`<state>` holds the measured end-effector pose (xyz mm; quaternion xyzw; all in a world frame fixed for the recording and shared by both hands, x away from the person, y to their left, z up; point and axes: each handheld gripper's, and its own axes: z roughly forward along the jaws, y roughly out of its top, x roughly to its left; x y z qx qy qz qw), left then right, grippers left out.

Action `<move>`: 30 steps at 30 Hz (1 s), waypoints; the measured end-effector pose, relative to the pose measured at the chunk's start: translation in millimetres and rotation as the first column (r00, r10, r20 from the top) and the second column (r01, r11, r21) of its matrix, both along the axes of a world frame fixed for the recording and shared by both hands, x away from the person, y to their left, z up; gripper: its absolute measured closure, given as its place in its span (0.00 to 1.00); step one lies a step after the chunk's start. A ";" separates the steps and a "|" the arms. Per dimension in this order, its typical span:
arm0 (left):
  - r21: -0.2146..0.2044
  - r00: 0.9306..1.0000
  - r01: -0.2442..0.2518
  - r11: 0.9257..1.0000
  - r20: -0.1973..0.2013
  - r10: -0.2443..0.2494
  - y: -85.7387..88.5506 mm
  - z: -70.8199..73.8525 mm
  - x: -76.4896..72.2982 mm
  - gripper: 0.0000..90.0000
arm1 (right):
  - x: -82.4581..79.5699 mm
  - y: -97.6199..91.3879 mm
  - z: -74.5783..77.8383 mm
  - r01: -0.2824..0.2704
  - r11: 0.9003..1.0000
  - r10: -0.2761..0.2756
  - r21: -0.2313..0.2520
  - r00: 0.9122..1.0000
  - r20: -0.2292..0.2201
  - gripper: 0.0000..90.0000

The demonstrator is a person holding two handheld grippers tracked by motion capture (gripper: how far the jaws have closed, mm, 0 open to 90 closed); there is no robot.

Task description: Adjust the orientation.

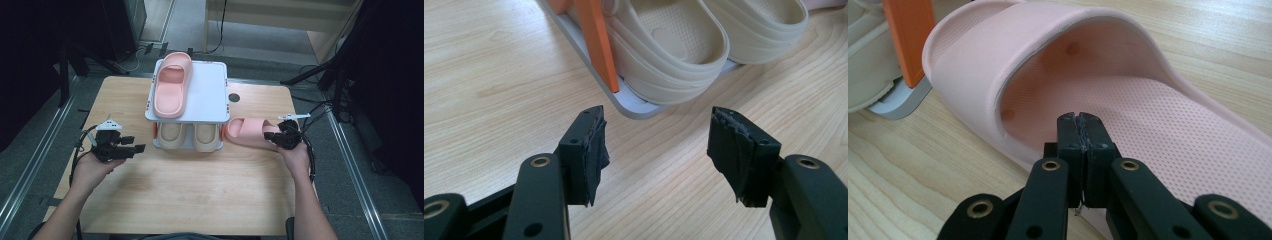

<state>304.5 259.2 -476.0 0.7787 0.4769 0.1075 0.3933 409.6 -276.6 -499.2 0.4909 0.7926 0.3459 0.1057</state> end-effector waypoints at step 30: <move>-0.006 1.000 0.023 1.000 -0.012 -0.023 -6.5 -3.6 32.2 0.45 | -25.9 41.3 3.2 0.039 0.999 -0.039 -0.004 0.999 -0.005 0.97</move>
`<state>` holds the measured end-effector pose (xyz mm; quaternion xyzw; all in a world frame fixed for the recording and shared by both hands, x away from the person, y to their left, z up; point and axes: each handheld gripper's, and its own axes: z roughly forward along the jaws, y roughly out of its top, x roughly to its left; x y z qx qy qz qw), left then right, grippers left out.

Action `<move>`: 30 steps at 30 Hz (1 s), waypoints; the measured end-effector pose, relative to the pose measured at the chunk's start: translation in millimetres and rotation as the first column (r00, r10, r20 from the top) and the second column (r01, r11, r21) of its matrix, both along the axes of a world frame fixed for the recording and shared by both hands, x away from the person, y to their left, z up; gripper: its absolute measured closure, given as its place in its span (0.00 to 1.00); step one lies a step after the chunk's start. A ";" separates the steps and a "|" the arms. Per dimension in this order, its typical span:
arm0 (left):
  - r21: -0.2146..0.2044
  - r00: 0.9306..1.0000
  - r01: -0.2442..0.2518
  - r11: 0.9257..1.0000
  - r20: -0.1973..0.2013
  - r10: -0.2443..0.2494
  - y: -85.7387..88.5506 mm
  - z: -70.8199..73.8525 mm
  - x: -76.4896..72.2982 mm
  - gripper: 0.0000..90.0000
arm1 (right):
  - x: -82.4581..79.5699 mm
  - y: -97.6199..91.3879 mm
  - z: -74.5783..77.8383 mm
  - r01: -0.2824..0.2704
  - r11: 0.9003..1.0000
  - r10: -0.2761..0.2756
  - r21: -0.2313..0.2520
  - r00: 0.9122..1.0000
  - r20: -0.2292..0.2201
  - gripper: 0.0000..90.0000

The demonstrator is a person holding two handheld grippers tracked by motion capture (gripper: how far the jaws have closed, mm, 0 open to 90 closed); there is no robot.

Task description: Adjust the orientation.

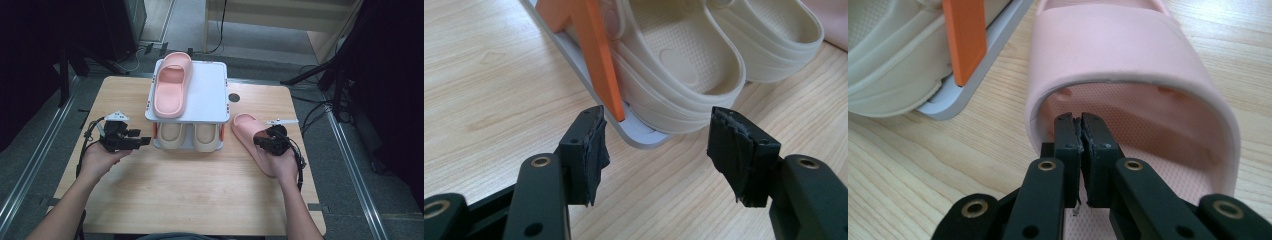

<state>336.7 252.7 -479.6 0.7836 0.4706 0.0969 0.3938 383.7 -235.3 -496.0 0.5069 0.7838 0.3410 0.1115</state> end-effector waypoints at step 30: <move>-0.014 1.000 -0.007 1.000 -0.003 0.007 4.0 -0.9 8.6 0.45 | -21.5 -10.3 23.6 0.010 0.996 -0.016 0.094 0.997 0.070 0.83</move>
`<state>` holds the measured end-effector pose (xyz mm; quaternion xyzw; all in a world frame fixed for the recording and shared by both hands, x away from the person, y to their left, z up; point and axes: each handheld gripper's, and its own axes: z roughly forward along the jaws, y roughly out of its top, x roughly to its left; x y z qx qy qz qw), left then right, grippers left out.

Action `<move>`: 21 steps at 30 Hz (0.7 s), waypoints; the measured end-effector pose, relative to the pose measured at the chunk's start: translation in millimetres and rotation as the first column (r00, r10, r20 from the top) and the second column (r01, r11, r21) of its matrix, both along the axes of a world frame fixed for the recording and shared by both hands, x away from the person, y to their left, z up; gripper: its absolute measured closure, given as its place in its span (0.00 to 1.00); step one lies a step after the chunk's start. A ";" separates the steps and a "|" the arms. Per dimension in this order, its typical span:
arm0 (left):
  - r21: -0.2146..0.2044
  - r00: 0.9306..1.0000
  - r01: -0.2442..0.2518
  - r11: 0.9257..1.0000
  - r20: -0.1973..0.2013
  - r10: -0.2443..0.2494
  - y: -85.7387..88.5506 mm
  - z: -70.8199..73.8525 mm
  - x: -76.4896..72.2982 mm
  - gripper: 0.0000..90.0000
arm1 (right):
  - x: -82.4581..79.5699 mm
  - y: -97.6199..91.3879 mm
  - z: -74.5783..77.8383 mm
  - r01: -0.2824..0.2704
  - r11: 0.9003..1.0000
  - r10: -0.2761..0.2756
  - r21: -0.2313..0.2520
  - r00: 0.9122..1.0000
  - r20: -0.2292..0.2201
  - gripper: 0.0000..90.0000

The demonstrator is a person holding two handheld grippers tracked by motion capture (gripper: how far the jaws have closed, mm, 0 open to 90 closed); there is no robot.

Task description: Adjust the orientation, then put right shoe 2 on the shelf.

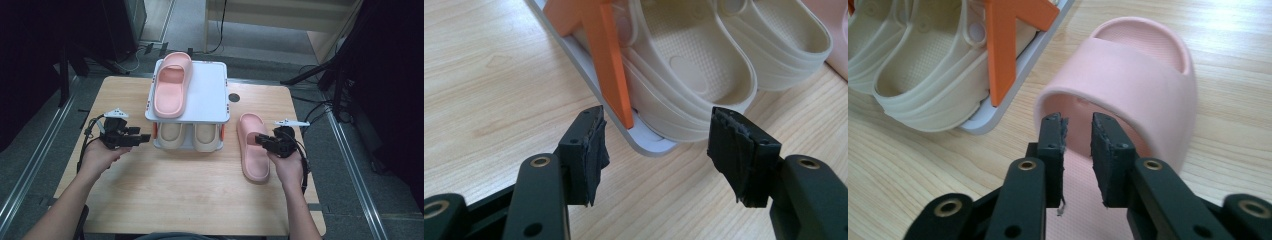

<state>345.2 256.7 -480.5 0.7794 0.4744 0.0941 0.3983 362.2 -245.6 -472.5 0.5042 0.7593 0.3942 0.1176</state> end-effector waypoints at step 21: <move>0.007 1.000 0.004 1.000 -0.018 -0.003 -5.5 0.0 8.0 0.44 | 5.3 -28.9 -17.6 0.051 0.998 -0.050 -0.035 0.999 0.013 0.64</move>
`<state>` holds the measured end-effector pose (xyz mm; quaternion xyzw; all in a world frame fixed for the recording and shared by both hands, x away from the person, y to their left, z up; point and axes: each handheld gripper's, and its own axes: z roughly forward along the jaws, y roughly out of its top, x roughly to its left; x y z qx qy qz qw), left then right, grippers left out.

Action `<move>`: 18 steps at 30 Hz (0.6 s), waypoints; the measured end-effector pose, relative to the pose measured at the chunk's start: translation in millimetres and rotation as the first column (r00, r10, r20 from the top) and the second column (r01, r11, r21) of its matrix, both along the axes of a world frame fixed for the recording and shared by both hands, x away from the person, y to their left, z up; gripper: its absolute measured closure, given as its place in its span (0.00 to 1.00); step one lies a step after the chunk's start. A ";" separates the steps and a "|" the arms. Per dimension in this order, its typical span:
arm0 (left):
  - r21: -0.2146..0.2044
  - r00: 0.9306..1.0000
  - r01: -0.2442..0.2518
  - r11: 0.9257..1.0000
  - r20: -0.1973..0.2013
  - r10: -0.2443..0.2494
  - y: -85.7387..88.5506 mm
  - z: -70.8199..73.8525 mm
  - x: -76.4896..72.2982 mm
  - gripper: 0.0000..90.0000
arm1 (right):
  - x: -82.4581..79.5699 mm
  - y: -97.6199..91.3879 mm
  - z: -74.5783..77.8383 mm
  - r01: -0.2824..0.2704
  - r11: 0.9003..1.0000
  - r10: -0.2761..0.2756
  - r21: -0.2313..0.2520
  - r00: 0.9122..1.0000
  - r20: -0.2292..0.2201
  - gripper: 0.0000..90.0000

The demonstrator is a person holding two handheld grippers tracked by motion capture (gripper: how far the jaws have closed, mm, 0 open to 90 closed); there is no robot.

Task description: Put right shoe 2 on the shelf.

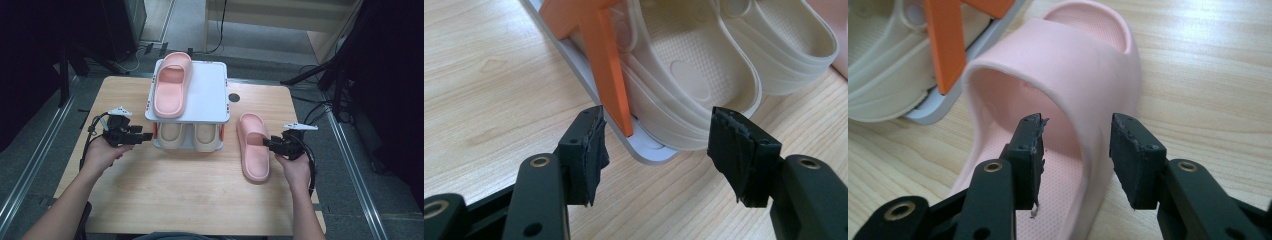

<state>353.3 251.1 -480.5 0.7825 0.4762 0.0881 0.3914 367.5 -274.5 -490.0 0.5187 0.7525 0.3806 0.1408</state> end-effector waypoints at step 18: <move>0.016 1.000 -0.025 1.000 -0.007 0.025 9.4 -2.7 -12.2 0.44 | 22.1 8.4 -16.0 0.007 0.999 -0.009 -0.047 0.999 -0.041 0.63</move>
